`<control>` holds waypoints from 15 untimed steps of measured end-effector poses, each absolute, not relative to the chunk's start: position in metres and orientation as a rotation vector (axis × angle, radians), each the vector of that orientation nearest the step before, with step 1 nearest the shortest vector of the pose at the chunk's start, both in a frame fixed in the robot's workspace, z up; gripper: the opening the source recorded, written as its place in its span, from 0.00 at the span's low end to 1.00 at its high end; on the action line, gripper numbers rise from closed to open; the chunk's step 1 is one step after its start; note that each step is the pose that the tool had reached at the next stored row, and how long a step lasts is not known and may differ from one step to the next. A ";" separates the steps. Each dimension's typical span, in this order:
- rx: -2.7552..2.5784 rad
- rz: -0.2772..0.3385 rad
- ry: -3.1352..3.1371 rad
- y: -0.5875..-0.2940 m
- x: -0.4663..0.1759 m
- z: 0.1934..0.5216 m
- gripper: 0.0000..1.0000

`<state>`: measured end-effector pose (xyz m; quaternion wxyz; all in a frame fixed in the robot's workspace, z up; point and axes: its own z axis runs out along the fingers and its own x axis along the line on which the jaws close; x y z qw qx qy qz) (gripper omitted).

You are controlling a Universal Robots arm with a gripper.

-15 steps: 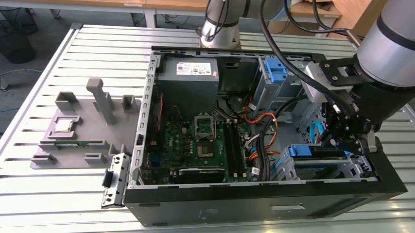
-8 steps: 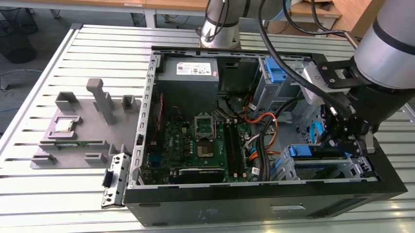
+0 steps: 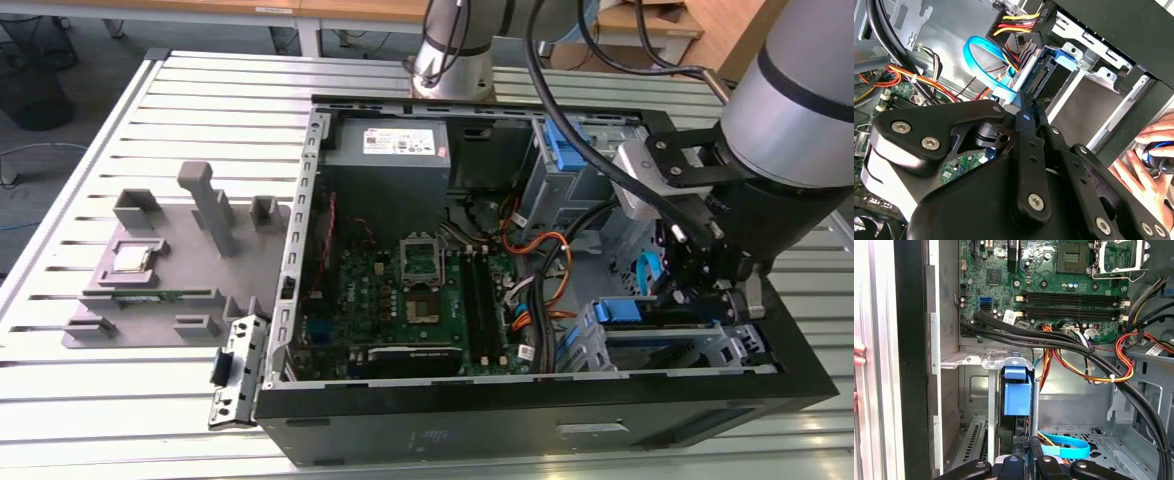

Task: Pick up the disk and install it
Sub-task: 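Insert the first disk wire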

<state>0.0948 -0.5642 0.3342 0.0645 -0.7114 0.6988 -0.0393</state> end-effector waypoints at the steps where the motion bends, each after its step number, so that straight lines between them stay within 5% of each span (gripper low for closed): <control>1: -2.148 -0.119 2.109 -0.564 0.095 0.334 0.16; 15: -2.147 -0.120 2.109 -0.564 0.094 0.328 0.16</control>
